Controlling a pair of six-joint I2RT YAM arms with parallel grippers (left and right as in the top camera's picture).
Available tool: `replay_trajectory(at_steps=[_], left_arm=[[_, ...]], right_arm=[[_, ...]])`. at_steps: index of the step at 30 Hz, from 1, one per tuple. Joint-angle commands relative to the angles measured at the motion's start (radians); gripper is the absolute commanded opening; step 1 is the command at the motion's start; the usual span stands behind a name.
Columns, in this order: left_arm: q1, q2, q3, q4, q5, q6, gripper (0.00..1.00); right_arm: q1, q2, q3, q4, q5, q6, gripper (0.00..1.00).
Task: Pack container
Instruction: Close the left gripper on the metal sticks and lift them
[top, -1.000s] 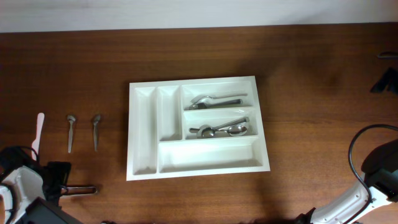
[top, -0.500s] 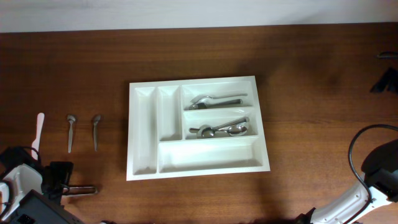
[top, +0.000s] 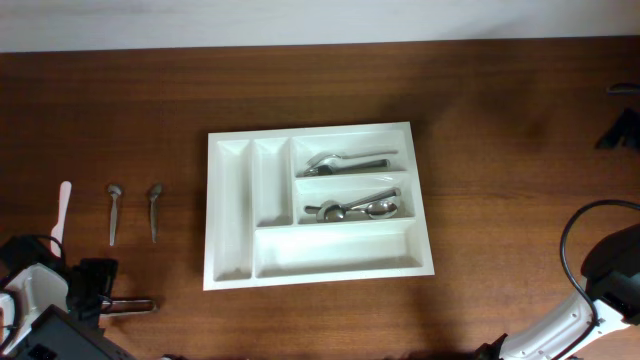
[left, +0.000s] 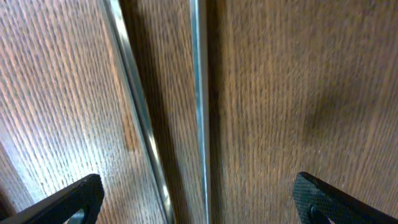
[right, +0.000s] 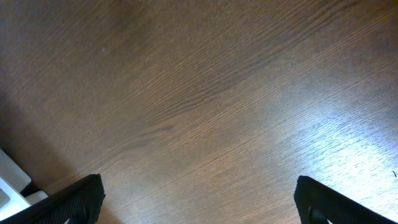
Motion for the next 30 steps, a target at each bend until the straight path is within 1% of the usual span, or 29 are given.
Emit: replay_trajectory(at_steps=[1, 4, 18, 30], left_arm=[[0.005, 0.014, -0.020, 0.006, 0.006, -0.035, 0.99], [0.005, 0.015, -0.034, 0.011, -0.022, -0.038, 0.99], [0.005, 0.019, -0.061, 0.035, -0.055, -0.037, 0.99], [0.005, 0.075, -0.069, 0.064, -0.086, -0.037, 0.99]], right_arm=[[0.002, -0.001, -0.002, 0.002, -0.005, 0.008, 0.99], [0.002, -0.001, -0.002, 0.002, -0.005, 0.008, 0.99], [0.002, -0.001, -0.002, 0.002, -0.005, 0.008, 0.99], [0.002, -0.001, -0.002, 0.002, -0.005, 0.008, 0.99]])
